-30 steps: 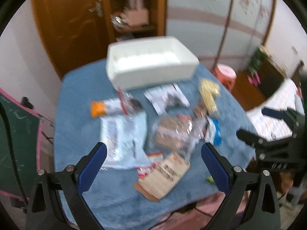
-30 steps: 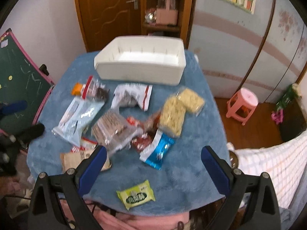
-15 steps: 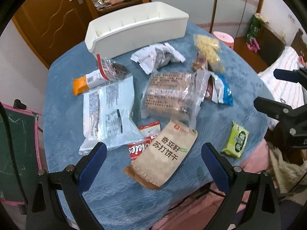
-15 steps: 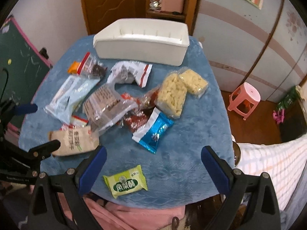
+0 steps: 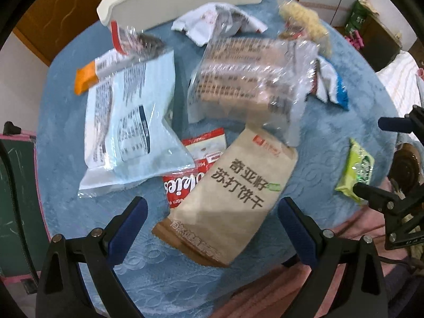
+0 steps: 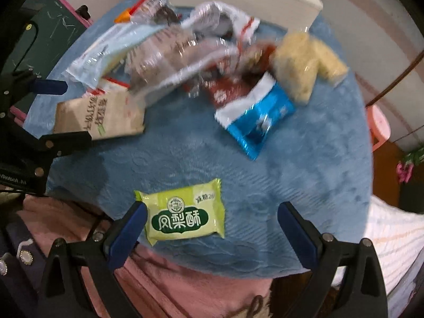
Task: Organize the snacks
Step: 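Grasp the brown cracker bag with the left tool while the right grasps the green pastry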
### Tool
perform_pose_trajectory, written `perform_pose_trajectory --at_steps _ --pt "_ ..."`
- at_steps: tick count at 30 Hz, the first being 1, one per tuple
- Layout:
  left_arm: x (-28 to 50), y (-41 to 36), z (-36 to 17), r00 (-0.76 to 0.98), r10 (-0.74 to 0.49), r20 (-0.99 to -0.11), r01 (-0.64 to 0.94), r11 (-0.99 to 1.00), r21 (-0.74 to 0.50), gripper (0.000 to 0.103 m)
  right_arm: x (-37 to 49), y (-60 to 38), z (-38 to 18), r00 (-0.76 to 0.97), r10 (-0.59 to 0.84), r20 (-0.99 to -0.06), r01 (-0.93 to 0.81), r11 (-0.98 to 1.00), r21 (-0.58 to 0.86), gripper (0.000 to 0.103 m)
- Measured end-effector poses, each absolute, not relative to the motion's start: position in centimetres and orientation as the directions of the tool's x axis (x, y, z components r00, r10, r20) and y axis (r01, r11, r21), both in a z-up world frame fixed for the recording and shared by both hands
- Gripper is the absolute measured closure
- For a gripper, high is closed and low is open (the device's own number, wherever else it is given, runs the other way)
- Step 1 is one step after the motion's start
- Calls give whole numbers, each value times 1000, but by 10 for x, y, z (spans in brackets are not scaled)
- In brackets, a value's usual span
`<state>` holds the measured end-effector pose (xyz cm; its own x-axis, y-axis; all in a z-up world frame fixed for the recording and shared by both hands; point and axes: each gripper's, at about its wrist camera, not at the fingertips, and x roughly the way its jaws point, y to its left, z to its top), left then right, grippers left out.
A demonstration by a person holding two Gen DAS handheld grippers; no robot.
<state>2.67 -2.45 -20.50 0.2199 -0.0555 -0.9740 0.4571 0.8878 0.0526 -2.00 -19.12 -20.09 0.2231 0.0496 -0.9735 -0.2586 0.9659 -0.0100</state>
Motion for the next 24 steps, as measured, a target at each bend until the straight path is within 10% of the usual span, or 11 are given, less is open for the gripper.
perform_pose_trajectory --at_steps 21,24 --pt "30 -41 -243 117 -47 -992 482 876 15 5 -23 -174 -225 169 109 -980 -330 943 48 4" --pt "34 -37 -242 108 -78 -991 460 888 -20 16 -29 -167 -224 188 99 -977 -352 935 27 23"
